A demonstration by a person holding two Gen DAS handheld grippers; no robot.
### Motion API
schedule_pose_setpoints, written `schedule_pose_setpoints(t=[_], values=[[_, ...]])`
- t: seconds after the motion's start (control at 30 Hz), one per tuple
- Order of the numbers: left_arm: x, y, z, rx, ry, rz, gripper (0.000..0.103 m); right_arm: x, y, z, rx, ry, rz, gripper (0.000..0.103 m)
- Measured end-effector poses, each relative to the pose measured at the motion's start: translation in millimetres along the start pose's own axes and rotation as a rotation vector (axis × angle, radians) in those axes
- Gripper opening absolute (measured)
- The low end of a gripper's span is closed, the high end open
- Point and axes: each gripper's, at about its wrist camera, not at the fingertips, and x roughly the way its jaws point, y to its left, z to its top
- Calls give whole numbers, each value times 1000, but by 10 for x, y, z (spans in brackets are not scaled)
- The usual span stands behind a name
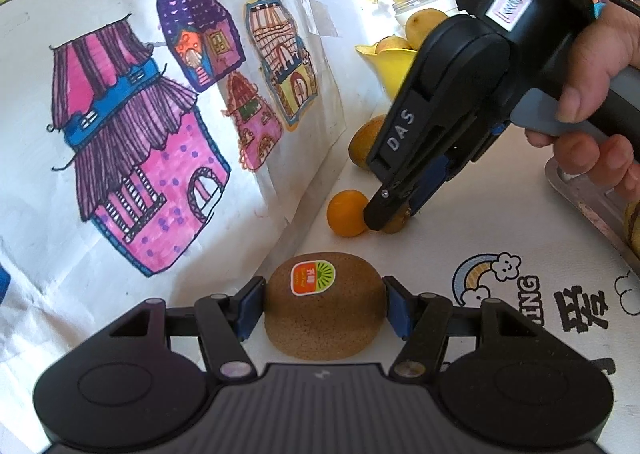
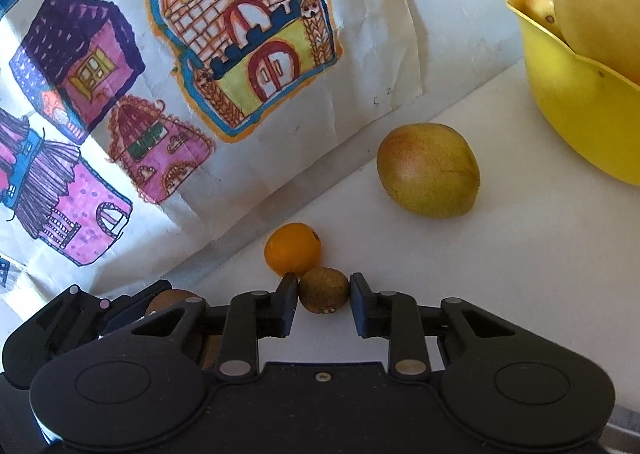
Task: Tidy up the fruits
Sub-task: 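Close the right tool on the small brown fruit beside the small orange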
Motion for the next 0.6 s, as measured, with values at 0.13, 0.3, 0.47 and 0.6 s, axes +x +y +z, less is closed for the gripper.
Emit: schedule_pose_setpoints(t=[0.13,0.3,0.47,0.6], values=[[-123,54,-27,-31,25,-16,66,-149,-59,-103,10,12,10,30],[-314,86,-25,-97,74,-49,66,-420,-74,-274,11,8,31,30],[-603,17,-115,-169,118,-109,66,-726,-102,-448,15,0,44,30],[-799,-6,-175,-255,153,-172,66,-972,-101,-615,10,-9,56,30]])
